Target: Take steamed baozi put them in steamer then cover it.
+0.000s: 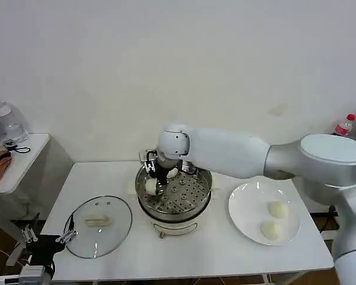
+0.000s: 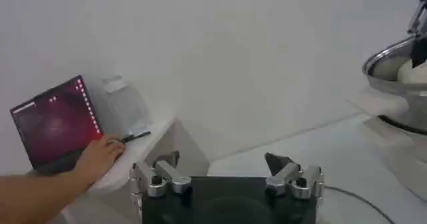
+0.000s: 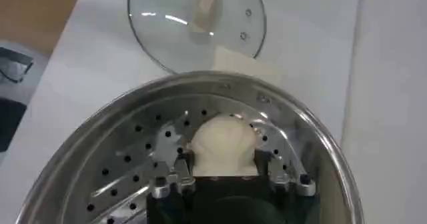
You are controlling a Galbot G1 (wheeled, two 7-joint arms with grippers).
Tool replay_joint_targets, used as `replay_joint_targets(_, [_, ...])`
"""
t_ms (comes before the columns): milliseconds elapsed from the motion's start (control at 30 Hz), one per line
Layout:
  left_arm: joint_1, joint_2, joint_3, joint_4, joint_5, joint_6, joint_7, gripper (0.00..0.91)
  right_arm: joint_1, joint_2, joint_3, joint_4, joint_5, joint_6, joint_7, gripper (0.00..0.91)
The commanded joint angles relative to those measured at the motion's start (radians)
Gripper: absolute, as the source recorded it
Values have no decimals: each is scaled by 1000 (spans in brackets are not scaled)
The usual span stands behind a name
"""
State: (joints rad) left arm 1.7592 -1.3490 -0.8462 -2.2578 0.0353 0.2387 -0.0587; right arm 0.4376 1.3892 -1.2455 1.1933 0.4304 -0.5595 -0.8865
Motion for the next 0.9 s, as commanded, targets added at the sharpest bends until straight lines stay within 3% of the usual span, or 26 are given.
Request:
replay_joint_targets(33, [1, -2, -2, 1, 0, 0, 0, 907, -15, 32, -8, -29, -11, -10, 2, 615])
replay_joint_targets(133, [2, -2, -1, -2, 0, 0, 1, 907, -13, 23, -8, -22, -16, -10, 1, 907])
replay_joint_targets(300, [4, -4, -1, -7, 0, 1, 1, 907, 5, -2, -1, 6, -14, -9, 2, 907])
replay_joint_targets(467, [7, -1, -4, -6, -1, 0, 2, 907, 115, -113, 12, 126, 25, -12, 1, 907])
replay_joint_targets(667, [1, 2, 9, -11, 0, 4, 3, 907, 251, -348, -18, 296, 1, 32, -39, 907])
replay_joint_targets(900, [7, 6, 43, -25, 15, 8, 5, 907, 300, -651, -3, 430, -116, 166, -159, 907])
